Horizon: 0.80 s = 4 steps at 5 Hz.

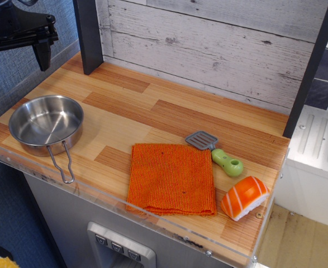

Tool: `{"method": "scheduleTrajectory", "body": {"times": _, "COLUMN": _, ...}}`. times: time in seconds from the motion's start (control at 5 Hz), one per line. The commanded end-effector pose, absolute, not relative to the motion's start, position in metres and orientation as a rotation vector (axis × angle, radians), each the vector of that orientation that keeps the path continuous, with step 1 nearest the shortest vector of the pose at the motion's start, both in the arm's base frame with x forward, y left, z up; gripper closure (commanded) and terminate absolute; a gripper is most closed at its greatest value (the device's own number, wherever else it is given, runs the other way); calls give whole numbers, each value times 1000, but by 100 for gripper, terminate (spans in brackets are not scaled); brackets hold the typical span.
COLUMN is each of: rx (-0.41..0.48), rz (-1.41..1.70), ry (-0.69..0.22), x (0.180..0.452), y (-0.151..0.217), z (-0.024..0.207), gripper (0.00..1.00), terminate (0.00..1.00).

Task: Move the fish behind the towel across from the pot

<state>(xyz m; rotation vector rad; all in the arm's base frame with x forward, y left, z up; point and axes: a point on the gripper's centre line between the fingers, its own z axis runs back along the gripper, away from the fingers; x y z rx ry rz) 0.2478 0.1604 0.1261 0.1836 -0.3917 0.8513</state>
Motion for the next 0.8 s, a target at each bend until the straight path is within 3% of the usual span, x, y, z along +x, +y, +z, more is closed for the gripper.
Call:
{"method": "scheduleTrajectory", "body": {"times": 0.0, "rx": 184, "rz": 851, "ry": -392, "x": 248, "y": 160, "z": 126, "gripper": 0, "terminate": 0}}
{"method": "scheduleTrajectory", "body": {"times": 0.2, "rx": 175, "rz": 712, "ry": -445, "x": 250, "y": 154, "z": 131, "gripper": 0, "terminate": 0}}
{"method": "scheduleTrajectory", "body": {"times": 0.6, "rx": 149, "rz": 229, "ry": -451, "x": 255, "y": 129, "z": 130, "gripper": 0, "terminate": 0}}
